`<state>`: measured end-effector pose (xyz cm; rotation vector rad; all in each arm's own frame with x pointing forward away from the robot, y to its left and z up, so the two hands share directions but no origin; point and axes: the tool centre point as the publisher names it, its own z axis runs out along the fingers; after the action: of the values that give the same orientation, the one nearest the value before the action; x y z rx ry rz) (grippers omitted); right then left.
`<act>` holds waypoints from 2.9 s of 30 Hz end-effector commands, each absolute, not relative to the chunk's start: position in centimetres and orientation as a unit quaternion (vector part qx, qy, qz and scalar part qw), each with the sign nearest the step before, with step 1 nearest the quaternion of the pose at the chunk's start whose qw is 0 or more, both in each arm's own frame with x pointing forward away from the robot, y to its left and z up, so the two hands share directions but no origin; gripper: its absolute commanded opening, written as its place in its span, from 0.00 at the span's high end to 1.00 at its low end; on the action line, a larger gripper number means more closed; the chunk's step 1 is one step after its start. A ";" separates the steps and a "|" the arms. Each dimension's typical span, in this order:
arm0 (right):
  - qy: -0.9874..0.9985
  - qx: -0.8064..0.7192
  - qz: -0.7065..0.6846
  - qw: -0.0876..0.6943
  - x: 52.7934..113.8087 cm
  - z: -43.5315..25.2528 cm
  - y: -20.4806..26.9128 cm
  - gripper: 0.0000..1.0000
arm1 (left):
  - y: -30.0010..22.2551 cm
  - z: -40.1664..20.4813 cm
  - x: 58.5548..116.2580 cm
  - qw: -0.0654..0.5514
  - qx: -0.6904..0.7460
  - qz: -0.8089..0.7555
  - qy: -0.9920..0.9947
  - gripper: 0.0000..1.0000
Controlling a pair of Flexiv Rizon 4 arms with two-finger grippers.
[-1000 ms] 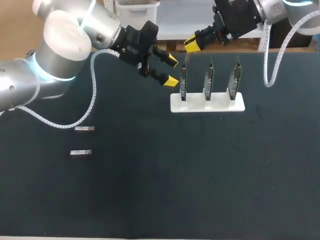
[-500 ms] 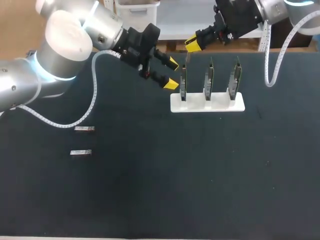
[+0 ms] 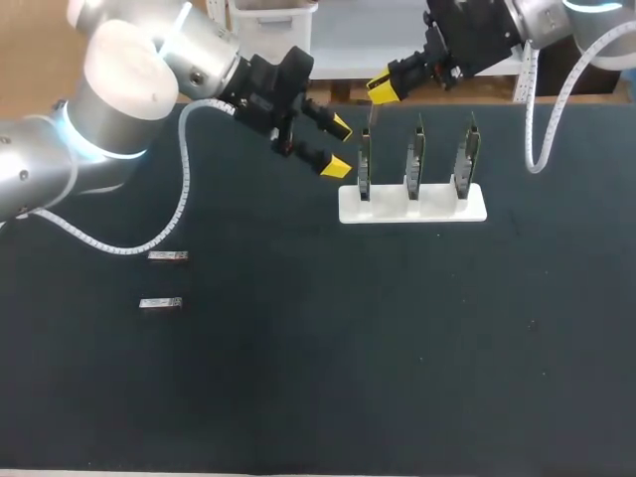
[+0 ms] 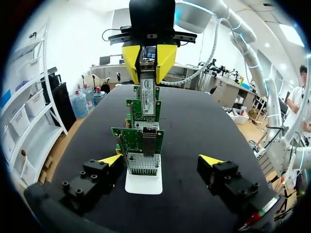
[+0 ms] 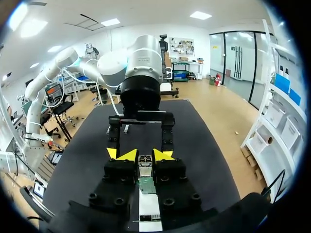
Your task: Pick up the optical module with the left hand, and insert it into the network port with the right hand.
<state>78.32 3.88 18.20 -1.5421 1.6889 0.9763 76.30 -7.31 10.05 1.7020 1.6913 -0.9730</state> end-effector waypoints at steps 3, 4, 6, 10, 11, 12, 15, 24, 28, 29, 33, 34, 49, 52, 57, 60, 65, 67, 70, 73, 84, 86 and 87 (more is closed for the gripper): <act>0.643 -0.589 0.371 0.320 78.4 18.2 4.2 1.00 | -7.3 10.0 76.6 0.267 0.638 -0.360 0.626 0.00; 0.643 -0.589 0.371 0.320 78.4 18.2 4.2 1.00 | -7.2 10.0 76.6 0.266 0.639 -0.360 0.625 0.00; 0.643 -0.589 0.371 0.319 78.4 18.2 4.2 1.00 | -7.2 9.9 76.6 0.263 0.641 -0.359 0.625 0.00; 0.643 -0.589 0.371 0.319 78.4 18.2 4.2 1.00 | -7.1 9.8 76.7 0.260 0.642 -0.359 0.625 0.00; 0.643 -0.589 0.371 0.319 78.4 18.2 4.2 1.00 | -7.1 9.8 76.7 0.260 0.642 -0.359 0.625 0.00; 0.643 -0.589 0.371 0.319 78.4 18.2 4.2 1.00 | -7.1 9.8 76.7 0.260 0.642 -0.359 0.626 0.00; 0.643 -0.589 0.371 0.319 78.4 18.2 4.2 1.00 | -7.1 9.8 76.8 0.265 0.634 -0.369 0.626 0.00; 0.643 -0.590 0.370 0.320 78.4 18.2 4.2 1.00 | -7.4 9.7 76.7 0.262 0.639 -0.365 0.624 0.00; 0.642 -0.591 0.369 0.320 78.4 18.2 4.2 1.00 | -7.4 9.7 76.7 0.262 0.639 -0.362 0.625 0.00; 0.642 -0.591 0.369 0.320 78.4 18.2 4.2 1.00 | -7.5 9.7 76.7 0.261 0.642 -0.358 0.626 0.00; 0.642 -0.591 0.370 0.320 78.4 18.2 4.2 1.00 | -7.5 9.7 76.7 0.261 0.642 -0.358 0.626 0.00; 0.641 -0.591 0.370 0.320 78.4 18.2 4.1 1.00 | -7.5 9.7 76.7 0.261 0.642 -0.358 0.626 0.00; 0.632 -0.607 0.362 0.317 78.8 18.0 4.6 1.00 | -7.5 9.7 76.7 0.261 0.642 -0.358 0.626 0.00; 0.631 -0.607 0.362 0.318 78.8 17.9 4.7 1.00 | -7.5 9.7 76.7 0.261 0.642 -0.358 0.626 0.00; 0.628 -0.614 0.357 0.318 78.7 17.7 4.8 1.00 | -7.5 9.7 76.7 0.261 0.642 -0.358 0.626 0.00; 0.630 -0.617 0.351 0.315 78.7 17.5 4.9 1.00 | -7.5 9.7 76.7 0.261 0.642 -0.358 0.626 0.00; 0.631 -0.619 0.348 0.312 78.7 17.2 4.9 1.00 | -7.5 9.7 76.7 0.261 0.642 -0.358 0.626 0.00; 0.631 -0.619 0.348 0.312 78.6 17.2 4.9 1.00 | -7.5 9.7 76.7 0.261 0.642 -0.358 0.626 0.00; 0.631 -0.620 0.348 0.311 78.6 17.1 5.0 1.00 | -7.5 9.7 76.7 0.261 0.642 -0.358 0.626 0.00; 0.631 -0.621 0.347 0.309 78.6 16.9 5.0 1.00 | -7.5 9.7 76.7 0.261 0.642 -0.358 0.626 0.00; 0.632 -0.623 0.348 0.303 78.2 16.3 5.1 1.00 | -7.5 9.7 76.7 0.261 0.642 -0.358 0.626 0.00; 0.632 -0.623 0.348 0.302 78.2 16.3 5.2 1.00 | -7.5 9.7 76.7 0.261 0.642 -0.358 0.626 0.00; 0.632 -0.624 0.347 0.302 78.2 16.3 5.2 1.00 | -7.5 9.7 76.7 0.261 0.642 -0.358 0.626 0.00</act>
<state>78.31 5.04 16.72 -1.6529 1.6745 0.9244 76.50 -7.44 9.71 1.7356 1.6927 -0.9671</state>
